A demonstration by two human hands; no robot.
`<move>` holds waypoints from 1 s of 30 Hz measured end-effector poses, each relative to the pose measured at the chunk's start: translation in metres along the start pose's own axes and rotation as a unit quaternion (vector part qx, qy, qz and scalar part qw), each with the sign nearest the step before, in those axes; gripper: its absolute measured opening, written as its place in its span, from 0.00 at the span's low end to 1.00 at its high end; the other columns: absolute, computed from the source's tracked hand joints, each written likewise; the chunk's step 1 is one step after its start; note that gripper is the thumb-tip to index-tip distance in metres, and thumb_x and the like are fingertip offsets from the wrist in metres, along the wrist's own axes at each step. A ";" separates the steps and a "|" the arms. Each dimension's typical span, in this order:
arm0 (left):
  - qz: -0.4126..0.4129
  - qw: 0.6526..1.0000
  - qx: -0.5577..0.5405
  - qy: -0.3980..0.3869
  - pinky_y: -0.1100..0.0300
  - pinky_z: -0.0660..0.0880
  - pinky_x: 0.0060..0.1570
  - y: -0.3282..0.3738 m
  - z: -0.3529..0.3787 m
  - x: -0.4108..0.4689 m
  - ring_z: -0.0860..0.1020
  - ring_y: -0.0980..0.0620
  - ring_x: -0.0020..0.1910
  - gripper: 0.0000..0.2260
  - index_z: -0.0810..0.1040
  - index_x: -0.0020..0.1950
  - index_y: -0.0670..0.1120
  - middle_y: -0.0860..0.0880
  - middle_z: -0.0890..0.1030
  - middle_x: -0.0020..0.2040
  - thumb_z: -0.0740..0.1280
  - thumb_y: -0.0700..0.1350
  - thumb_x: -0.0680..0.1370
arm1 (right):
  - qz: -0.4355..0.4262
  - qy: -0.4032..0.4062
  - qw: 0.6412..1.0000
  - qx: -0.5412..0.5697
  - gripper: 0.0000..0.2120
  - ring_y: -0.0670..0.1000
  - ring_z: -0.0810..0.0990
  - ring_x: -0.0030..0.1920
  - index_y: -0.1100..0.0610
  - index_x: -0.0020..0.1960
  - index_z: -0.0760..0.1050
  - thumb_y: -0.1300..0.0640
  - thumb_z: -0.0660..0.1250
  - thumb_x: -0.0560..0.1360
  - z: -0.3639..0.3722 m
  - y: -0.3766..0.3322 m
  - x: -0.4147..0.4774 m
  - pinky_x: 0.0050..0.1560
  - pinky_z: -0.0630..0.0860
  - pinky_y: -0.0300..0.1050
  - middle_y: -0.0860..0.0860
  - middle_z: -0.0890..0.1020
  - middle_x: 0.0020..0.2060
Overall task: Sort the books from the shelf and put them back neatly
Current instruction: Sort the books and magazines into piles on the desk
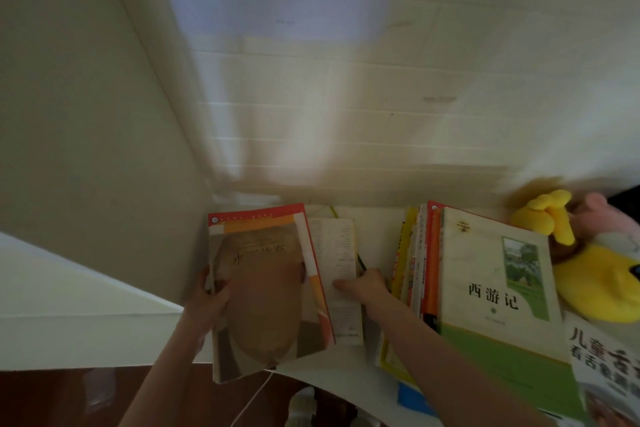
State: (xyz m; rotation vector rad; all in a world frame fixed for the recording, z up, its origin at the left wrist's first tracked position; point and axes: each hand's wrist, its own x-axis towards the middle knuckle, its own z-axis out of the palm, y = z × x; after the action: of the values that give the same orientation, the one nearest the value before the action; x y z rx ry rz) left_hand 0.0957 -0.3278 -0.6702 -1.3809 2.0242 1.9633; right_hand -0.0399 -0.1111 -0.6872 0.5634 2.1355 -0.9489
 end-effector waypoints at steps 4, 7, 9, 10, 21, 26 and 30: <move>0.000 1.000 0.002 -0.004 0.54 0.72 0.47 -0.001 0.000 0.000 0.75 0.47 0.48 0.20 0.67 0.71 0.43 0.42 0.77 0.55 0.64 0.38 0.79 | -0.016 0.002 1.000 0.004 0.30 0.58 0.79 0.55 0.61 0.59 0.72 0.54 0.80 0.62 -0.001 -0.005 -0.004 0.54 0.79 0.55 0.58 0.76 0.59; 0.002 1.000 0.004 -0.003 0.55 0.72 0.46 -0.002 -0.001 0.001 0.75 0.48 0.48 0.20 0.66 0.71 0.43 0.41 0.77 0.57 0.65 0.40 0.79 | -0.062 0.004 0.997 0.042 0.23 0.57 0.79 0.54 0.62 0.57 0.67 0.60 0.75 0.69 -0.004 -0.008 -0.016 0.49 0.79 0.50 0.58 0.77 0.56; -0.002 1.000 -0.002 -0.006 0.55 0.72 0.47 -0.003 -0.002 0.002 0.75 0.47 0.49 0.21 0.66 0.71 0.43 0.41 0.76 0.57 0.65 0.40 0.79 | -0.086 0.003 0.995 0.050 0.17 0.56 0.79 0.50 0.60 0.53 0.66 0.62 0.73 0.72 -0.008 -0.007 -0.024 0.42 0.78 0.47 0.58 0.78 0.54; -0.006 1.000 -0.004 -0.008 0.54 0.72 0.48 -0.004 -0.003 0.003 0.75 0.47 0.49 0.21 0.66 0.71 0.43 0.41 0.77 0.57 0.65 0.40 0.79 | -0.103 0.000 0.993 0.057 0.17 0.55 0.79 0.50 0.60 0.53 0.66 0.62 0.72 0.72 -0.011 -0.007 -0.028 0.41 0.78 0.46 0.58 0.78 0.54; -0.017 0.999 0.030 -0.007 0.51 0.71 0.53 -0.002 -0.004 0.001 0.74 0.44 0.52 0.19 0.68 0.69 0.41 0.46 0.76 0.50 0.65 0.38 0.79 | -0.291 0.061 0.955 0.024 0.15 0.49 0.83 0.42 0.50 0.56 0.74 0.56 0.73 0.71 -0.080 -0.061 -0.102 0.40 0.80 0.45 0.48 0.83 0.45; -0.002 0.998 0.056 -0.022 0.50 0.74 0.52 0.001 0.002 0.007 0.76 0.44 0.52 0.18 0.70 0.66 0.42 0.44 0.77 0.52 0.67 0.40 0.77 | -0.312 -0.019 0.932 0.184 0.16 0.53 0.86 0.40 0.56 0.58 0.77 0.63 0.73 0.71 -0.123 -0.067 -0.128 0.39 0.81 0.48 0.52 0.86 0.41; 0.004 0.990 0.133 -0.042 0.40 0.74 0.59 -0.012 0.006 0.026 0.77 0.40 0.57 0.27 0.69 0.69 0.42 0.41 0.78 0.59 0.68 0.51 0.74 | -0.284 -0.090 0.921 0.251 0.17 0.59 0.85 0.46 0.59 0.59 0.78 0.65 0.71 0.70 -0.121 -0.061 -0.129 0.45 0.82 0.53 0.57 0.85 0.46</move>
State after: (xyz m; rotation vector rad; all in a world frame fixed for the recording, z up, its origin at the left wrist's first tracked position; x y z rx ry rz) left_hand 0.0838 -0.3358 -0.6958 -1.2119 2.1583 1.6474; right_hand -0.0481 -0.0690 -0.5053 0.0631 1.9089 -1.8253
